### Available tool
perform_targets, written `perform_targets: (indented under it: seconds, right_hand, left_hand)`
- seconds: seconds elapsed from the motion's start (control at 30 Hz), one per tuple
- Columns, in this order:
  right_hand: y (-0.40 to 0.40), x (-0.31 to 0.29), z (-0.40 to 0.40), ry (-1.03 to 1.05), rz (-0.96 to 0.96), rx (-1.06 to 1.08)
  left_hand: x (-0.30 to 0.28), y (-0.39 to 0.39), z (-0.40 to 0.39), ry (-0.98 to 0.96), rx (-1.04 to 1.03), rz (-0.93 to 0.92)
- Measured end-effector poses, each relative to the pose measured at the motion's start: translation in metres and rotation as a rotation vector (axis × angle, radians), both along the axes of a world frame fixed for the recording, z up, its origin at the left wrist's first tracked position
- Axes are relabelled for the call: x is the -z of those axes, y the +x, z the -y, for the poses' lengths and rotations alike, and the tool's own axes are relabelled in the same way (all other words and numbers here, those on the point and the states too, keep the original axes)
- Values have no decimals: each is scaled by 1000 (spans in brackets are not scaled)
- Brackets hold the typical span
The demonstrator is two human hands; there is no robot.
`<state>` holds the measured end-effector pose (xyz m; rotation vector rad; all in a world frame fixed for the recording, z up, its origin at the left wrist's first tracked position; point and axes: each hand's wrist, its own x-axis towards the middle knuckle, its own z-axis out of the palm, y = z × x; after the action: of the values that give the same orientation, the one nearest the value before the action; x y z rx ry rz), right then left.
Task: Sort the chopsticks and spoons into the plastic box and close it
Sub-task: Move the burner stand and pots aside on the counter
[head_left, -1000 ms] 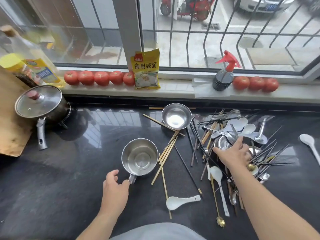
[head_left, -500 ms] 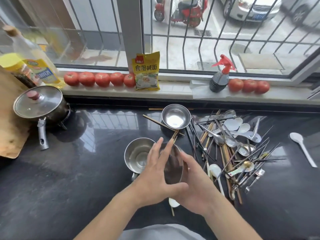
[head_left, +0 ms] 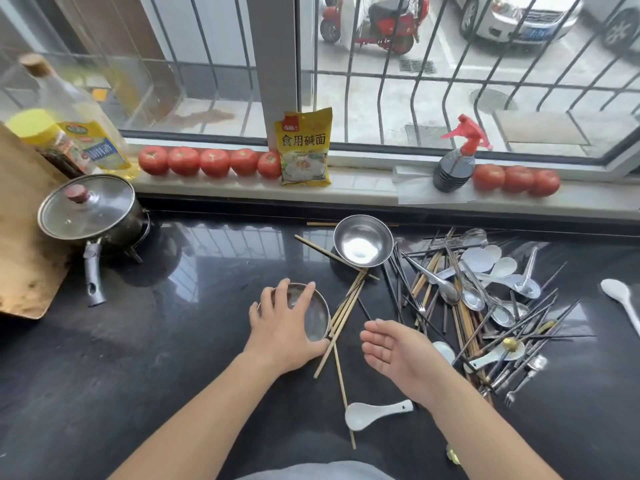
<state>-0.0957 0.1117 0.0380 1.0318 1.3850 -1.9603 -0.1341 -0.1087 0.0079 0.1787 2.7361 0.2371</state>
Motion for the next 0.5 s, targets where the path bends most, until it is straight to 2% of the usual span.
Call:
perform_targets:
  seconds: [0.1, 0.3, 0.5]
  right_hand:
    - [-21, 12, -6, 79, 22, -11]
    - [-107, 37, -9, 422, -10, -47]
    - [-177, 71, -14, 639, 95, -173]
  left_hand:
    - [8, -2, -1, 2, -9, 32]
    - [15, 4, 12, -14, 30, 75]
    - [12, 3, 40, -37, 43, 96]
